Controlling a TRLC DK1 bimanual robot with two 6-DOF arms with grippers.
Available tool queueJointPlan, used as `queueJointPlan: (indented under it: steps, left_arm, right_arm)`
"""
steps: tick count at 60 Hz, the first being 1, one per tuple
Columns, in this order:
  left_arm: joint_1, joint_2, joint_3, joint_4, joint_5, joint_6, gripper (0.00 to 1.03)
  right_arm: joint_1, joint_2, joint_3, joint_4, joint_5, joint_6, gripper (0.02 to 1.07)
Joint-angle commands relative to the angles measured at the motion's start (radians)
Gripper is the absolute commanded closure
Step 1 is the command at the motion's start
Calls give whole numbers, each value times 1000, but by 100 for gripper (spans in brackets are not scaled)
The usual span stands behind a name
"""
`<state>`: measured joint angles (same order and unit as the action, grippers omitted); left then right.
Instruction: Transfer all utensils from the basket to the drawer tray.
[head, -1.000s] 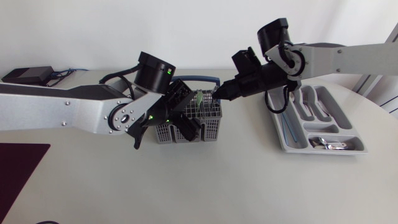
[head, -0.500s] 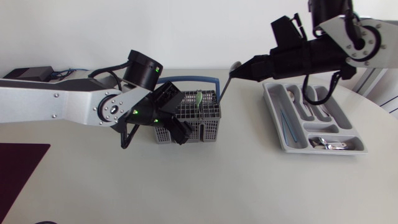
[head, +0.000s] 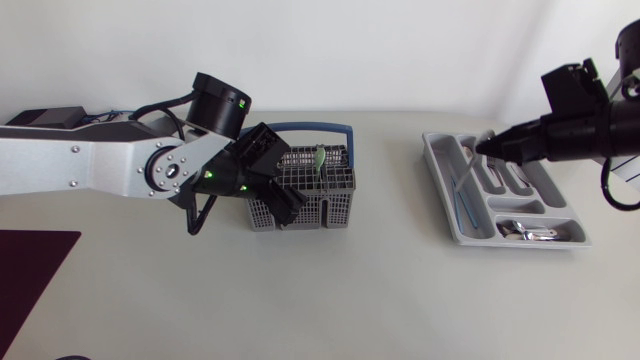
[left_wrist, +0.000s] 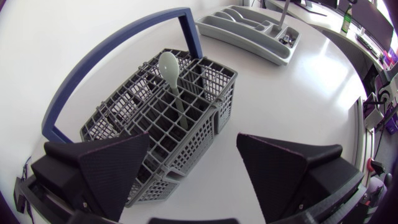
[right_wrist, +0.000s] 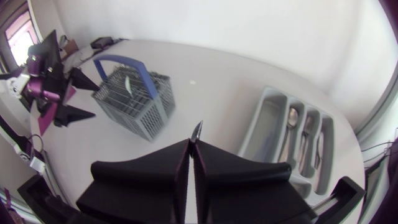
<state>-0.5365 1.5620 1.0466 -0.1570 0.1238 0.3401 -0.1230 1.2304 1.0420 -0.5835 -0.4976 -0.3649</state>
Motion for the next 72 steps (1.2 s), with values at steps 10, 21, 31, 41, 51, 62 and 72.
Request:
queueJointPlan:
  steps: [10,21,31,41,51,62,72]
  left_arm:
    - [-11,-17,-13,2,8,-26,5]
    - [-23,-16,-7,-3,8,-27,5]
    - [-36,-16,-7,-9,7,-29,5]
    - [-37,-19,-2,-15,2,-32,5]
    - [-37,-20,-2,-19,2,-30,5]
    - [-31,-25,-11,-18,0,-24,5]
    - [-26,-25,-16,-16,0,-24,5]
  right_arm:
    - [-130,41,-111,30,226,-229,101]
    - [-227,135,-168,177,392,-333,101]
    - [-267,274,-208,360,516,-379,101]
    - [-244,386,-250,505,626,-394,101]
    - [-204,408,-255,576,686,-382,46]
    - [-184,365,-235,544,700,-345,14]
    - [-159,205,-197,413,588,-253,14]
